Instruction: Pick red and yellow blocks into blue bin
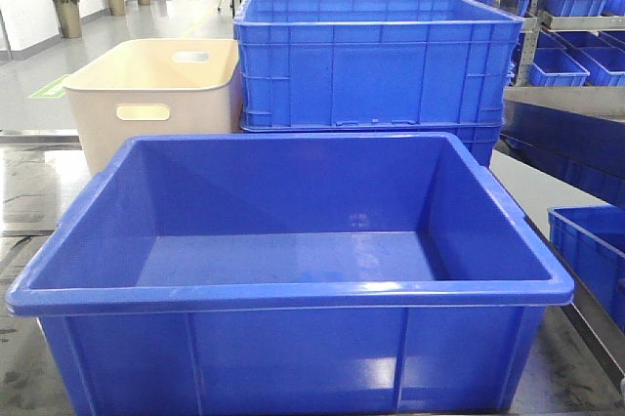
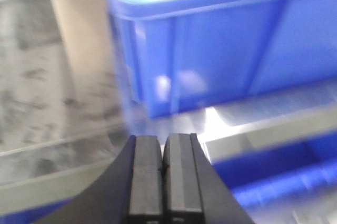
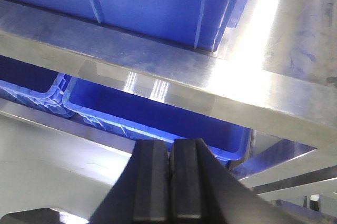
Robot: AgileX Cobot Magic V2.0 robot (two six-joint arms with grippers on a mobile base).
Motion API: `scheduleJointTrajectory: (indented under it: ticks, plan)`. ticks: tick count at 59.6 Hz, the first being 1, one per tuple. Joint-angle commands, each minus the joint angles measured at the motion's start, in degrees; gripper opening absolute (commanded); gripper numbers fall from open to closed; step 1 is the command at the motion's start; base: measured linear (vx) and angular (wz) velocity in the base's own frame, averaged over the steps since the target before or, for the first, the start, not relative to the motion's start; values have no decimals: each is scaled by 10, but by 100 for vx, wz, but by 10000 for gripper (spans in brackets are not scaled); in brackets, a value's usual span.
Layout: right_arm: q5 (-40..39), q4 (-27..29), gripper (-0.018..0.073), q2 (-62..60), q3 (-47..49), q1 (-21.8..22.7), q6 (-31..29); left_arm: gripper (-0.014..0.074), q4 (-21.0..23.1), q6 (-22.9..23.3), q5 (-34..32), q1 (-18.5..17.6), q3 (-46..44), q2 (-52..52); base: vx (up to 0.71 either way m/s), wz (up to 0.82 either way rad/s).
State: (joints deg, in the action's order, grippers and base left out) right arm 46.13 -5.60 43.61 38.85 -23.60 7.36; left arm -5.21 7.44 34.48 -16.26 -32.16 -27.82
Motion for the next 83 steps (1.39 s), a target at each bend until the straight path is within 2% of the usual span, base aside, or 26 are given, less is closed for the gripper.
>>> scheduleJointTrajectory:
  ticks: [1, 15, 21, 34, 47, 83]
  plan:
    - [-32, -12, -10, -4, 16, 2, -1, -8, 0, 1, -116, 26, 29, 31, 0, 0]
    - [-32, -12, -10, -4, 16, 2, -1, -8, 1, 17, -323, 98, 210, 163, 0, 0]
    - [-32, -12, -10, -4, 16, 2, -1, -8, 1, 32, -359, 117, 261, 208, 0, 0]
    - [-32, -12, -10, -4, 16, 2, -1, -8, 1, 61, -360, 148, 326, 297, 0, 0]
    - [-31, -13, -10, -4, 16, 2, -1, -8, -1, 65, -330, 146, 327, 296, 0, 0]
    - [-27, -13, -10, -4, 16, 2, -1, -8, 0, 60, -337, 146, 327, 294, 0, 0]
